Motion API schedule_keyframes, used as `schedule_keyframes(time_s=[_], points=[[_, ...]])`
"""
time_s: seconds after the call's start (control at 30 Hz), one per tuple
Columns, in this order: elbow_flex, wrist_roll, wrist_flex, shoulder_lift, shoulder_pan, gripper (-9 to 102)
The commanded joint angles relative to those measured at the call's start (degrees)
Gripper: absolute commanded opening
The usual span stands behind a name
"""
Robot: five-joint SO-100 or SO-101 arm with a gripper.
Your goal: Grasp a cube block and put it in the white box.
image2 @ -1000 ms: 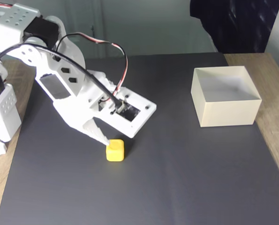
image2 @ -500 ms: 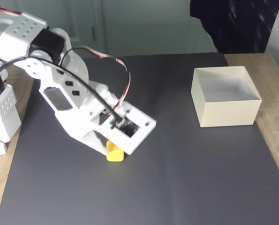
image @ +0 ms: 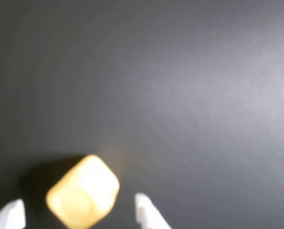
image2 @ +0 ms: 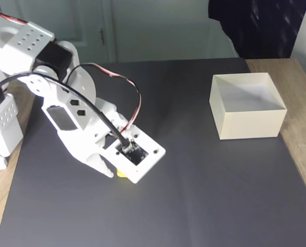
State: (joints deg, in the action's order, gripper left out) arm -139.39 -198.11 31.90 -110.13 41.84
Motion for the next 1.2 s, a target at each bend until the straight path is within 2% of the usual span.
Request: schedule_keyframes(time_s=[0.0,0.53,0.83,1.17], points=[[-0.18,-0.26,-1.58,0.53,-0.26,30],[-0.53,-1.23,-4.83,3.87,-5.01,29],[-0.53,-1.58,-5.8,4.83,-5.63,22],[0.09,-1.14,-5.45,4.57,-6.15,21]])
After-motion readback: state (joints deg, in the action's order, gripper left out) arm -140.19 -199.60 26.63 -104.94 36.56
